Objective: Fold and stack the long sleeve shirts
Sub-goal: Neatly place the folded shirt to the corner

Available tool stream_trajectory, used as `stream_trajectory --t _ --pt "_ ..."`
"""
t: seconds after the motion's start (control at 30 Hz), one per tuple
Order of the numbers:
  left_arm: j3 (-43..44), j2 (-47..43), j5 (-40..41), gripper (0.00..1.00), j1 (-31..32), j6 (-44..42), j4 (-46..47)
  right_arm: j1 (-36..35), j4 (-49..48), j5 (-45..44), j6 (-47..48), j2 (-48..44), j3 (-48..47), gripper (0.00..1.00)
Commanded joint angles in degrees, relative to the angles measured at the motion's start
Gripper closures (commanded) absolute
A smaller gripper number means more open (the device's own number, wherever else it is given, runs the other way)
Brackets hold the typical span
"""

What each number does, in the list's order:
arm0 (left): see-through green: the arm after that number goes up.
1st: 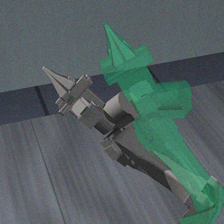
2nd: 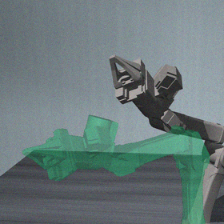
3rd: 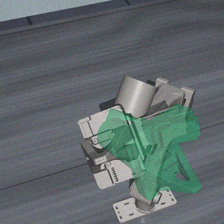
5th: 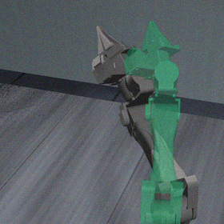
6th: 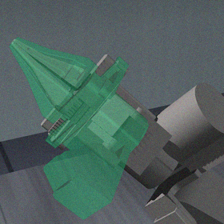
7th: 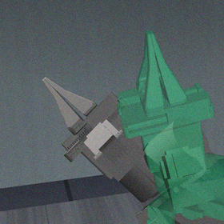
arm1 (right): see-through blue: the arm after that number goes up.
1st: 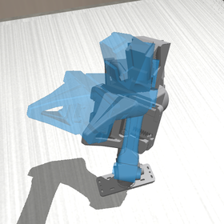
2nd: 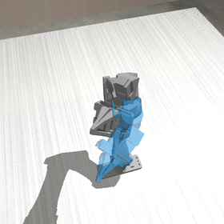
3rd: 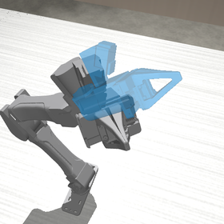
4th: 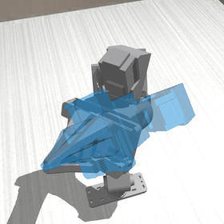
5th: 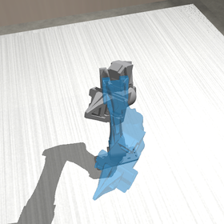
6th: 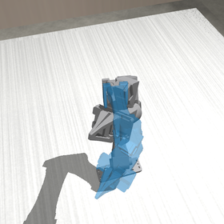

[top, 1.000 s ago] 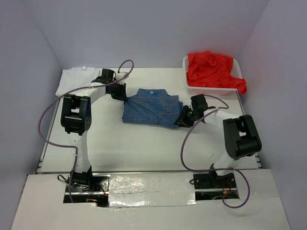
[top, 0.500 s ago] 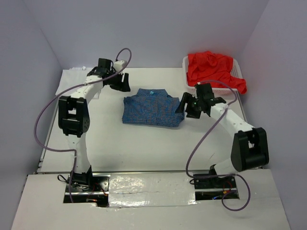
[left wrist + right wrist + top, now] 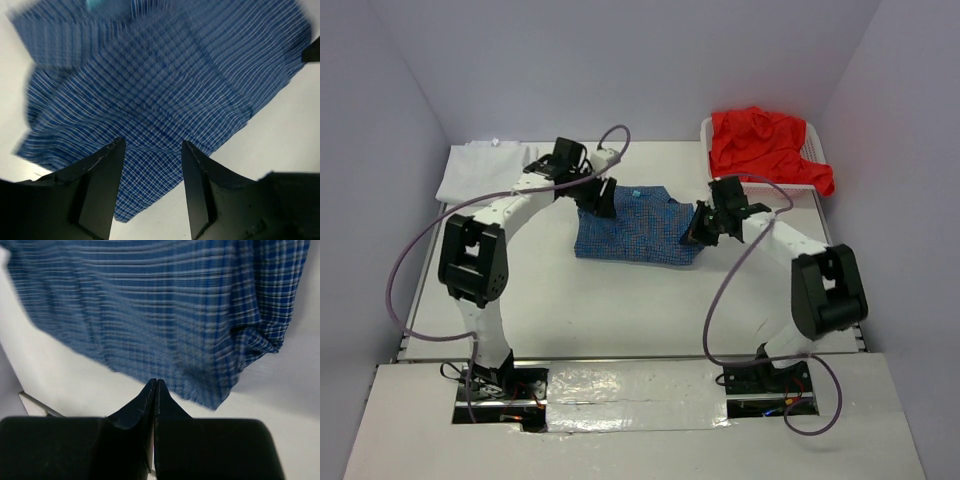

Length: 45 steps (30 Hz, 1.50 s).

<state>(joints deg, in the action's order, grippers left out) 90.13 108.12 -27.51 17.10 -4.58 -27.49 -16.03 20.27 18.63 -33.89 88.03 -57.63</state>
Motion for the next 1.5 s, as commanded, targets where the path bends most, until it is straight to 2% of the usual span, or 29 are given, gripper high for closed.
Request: stream_trajectory --t 0.0,0.27,0.4,0.53,0.6,0.63,0.67,0.83,0.97,1.07,1.23,1.47 --pt "-1.6 4.1 1.6 0.38 -0.8 -0.5 -1.7 0.7 -3.5 -0.3 -1.9 6.2 -0.2 1.0" --pt "1.1 13.1 9.0 0.37 -0.8 -1.4 -3.4 1.5 -3.6 -3.8 -1.9 15.0 -1.0 1.0" --pt "3.1 12.4 8.4 0.35 -1.4 -1.4 -4.5 1.7 -3.1 -3.6 -1.2 15.8 -1.9 1.0" --pt "9.8 9.1 4.3 0.33 -2.2 -2.0 -9.9 1.8 -1.3 -3.2 1.3 11.9 -4.1 1.0" --pt "12.1 7.7 2.3 0.28 -3.0 -2.5 -13.9 1.8 0.7 -4.3 3.6 8.6 -7.0 0.88" --pt "12.6 6.0 2.0 0.24 -3.6 -2.4 -14.5 1.9 3.2 -6.0 4.3 7.6 -8.1 0.71" --pt "12.0 5.0 1.6 0.17 -5.4 -1.7 -14.3 1.9 4.4 -6.9 5.7 5.9 -10.5 0.64" --pt "3.1 3.5 2.4 0.09 -11.6 4.0 -10.2 1.8 10.3 -10.0 7.9 5.0 -15.9 0.37" --pt "-2.0 4.8 0.1 0.01 -11.6 8.4 -7.2 2.2 11.8 -12.6 7.8 7.6 -17.4 0.29" --pt "-5.2 4.6 -0.3 0.01 -10.9 10.4 -3.2 4.2 10.3 -11.1 6.1 9.1 -15.5 0.24" --pt "-7.9 6.3 -1.3 0.01 -10.8 14.1 2.4 6.9 6.1 -9.3 4.6 11.8 -12.9 0.23" --pt "-11.0 13.3 -4.5 0.01 -9.5 19.0 6.2 7.5 2.5 -5.5 5.0 18.4 -13.0 0.23"
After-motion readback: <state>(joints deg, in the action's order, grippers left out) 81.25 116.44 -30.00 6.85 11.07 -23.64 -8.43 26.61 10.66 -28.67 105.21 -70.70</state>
